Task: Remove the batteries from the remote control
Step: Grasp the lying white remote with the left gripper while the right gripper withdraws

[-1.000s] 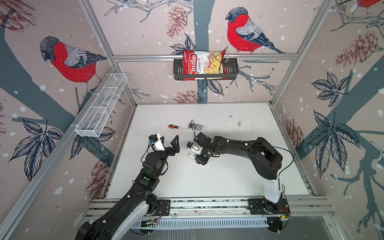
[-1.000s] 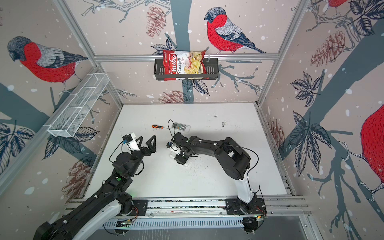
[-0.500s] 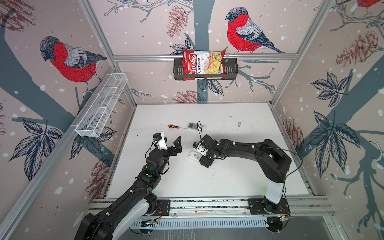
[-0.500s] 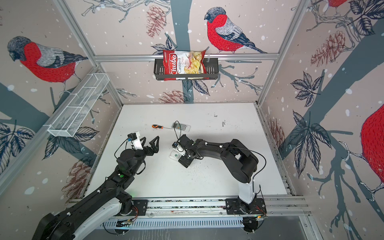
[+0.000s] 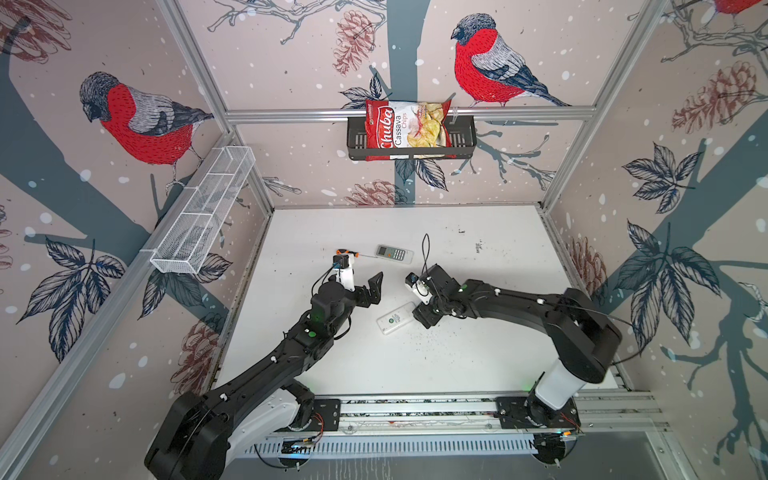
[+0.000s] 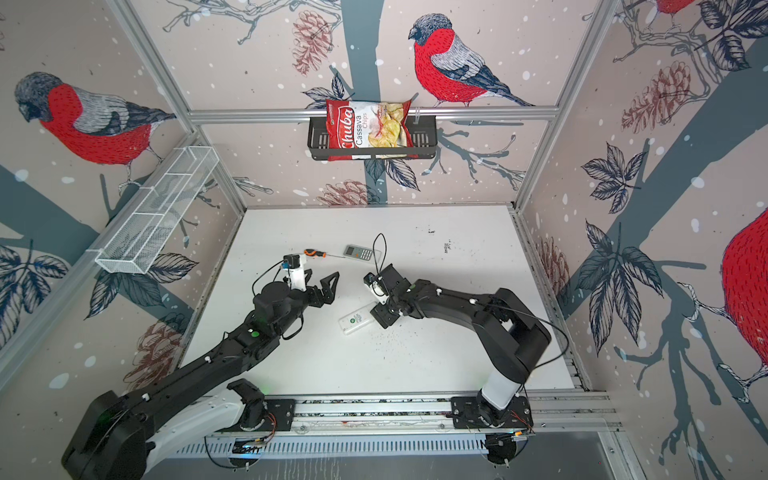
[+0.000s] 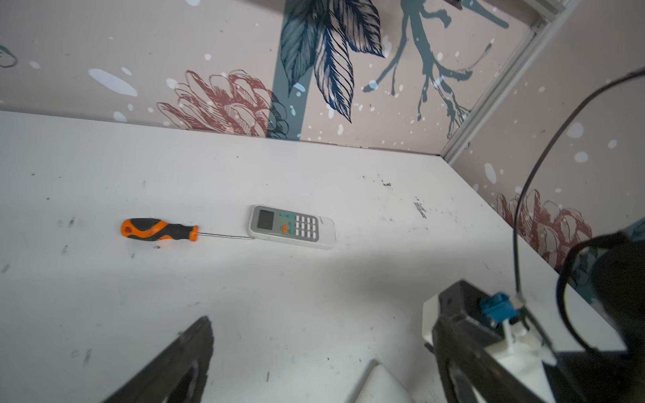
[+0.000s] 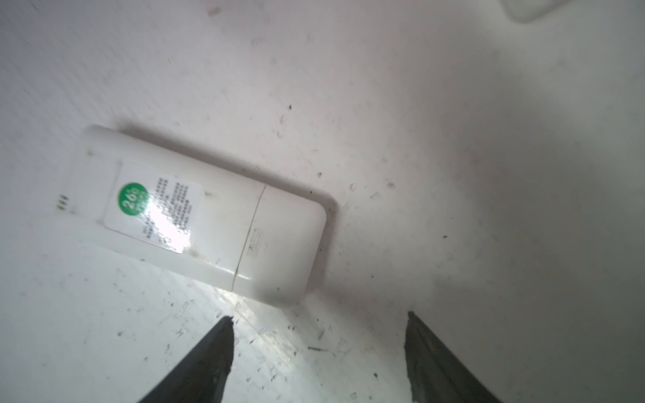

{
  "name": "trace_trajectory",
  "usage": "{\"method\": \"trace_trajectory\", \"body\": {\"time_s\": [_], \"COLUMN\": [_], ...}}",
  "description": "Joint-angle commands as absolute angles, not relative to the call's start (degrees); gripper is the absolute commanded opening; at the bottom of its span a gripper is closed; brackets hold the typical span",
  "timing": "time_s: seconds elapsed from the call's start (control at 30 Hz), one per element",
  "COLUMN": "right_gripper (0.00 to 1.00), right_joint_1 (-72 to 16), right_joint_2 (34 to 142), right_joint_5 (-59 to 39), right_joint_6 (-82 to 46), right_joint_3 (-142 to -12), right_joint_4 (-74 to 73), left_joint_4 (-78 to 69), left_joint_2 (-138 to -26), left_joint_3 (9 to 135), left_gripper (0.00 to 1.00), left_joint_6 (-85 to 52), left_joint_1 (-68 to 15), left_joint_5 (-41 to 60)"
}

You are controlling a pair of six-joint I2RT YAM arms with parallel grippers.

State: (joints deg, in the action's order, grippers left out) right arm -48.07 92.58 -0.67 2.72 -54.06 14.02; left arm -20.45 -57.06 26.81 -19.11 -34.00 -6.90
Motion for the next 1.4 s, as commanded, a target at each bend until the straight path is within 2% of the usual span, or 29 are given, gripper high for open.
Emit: {"method": "trace_trajectory", "body": {"time_s": [0.0, 0.07, 0.23, 0.37, 0.53, 0.73, 0.9, 1.03, 1.37], "right_gripper": [0.77, 0.77, 0.79, 0.82, 0.84, 0.85, 0.86, 0.86, 0.87], "right_joint_1": [-46.08, -43.78, -39.25, -36.7, -30.9, -28.82, -28.83, -28.81, -28.91], "right_joint_2": [86.98, 82.53, 74.16, 66.79, 60.82, 59.23, 61.07, 61.0, 60.37], "right_joint_5": [-4.0, -6.91, -13.85, -15.73, -21.04, -25.1, -26.0, -26.06, -25.49], "right_joint_6": [-2.46, -5.6, -9.75, -13.21, -17.82, -20.31, -21.39, -21.71, -21.45], "right_joint_3": [-50.56, -47.01, -41.3, -35.14, -28.86, -26.18, -25.88, -25.73, -25.49], "right_joint_4": [3.56, -1.6, -8.81, -13.65, -18.23, -21.96, -23.59, -23.95, -23.47], "left_joint_4": [-14.33, -11.03, 4.55, 18.85, 20.88, 16.96, 18.84, 20.66, 23.17], "left_joint_2": [-59.5, -62.76, -72.63, -76.77, -76.18, -74.7, -78.66, -83.59, -91.99], "left_joint_3": [30.82, 35.76, 53.48, 60.95, 54.15, 47.73, 48.27, 49.06, 50.56], "left_gripper": [0.96, 0.97, 0.97, 0.96, 0.93, 0.93, 0.96, 0.95, 0.9], "left_joint_6": [-14.18, -11.43, 1.63, 12.67, 17.77, 18.95, 15.7, 15.43, 15.62], "left_joint_1": [-35.16, -35.16, -35.16, -35.16, -34.85, -34.38, -34.1, -34.1, -34.65], "left_joint_5": [-7.79, -4.57, 12.28, 13.85, 7.89, 11.28, 11.71, 15.81, 17.0]}}
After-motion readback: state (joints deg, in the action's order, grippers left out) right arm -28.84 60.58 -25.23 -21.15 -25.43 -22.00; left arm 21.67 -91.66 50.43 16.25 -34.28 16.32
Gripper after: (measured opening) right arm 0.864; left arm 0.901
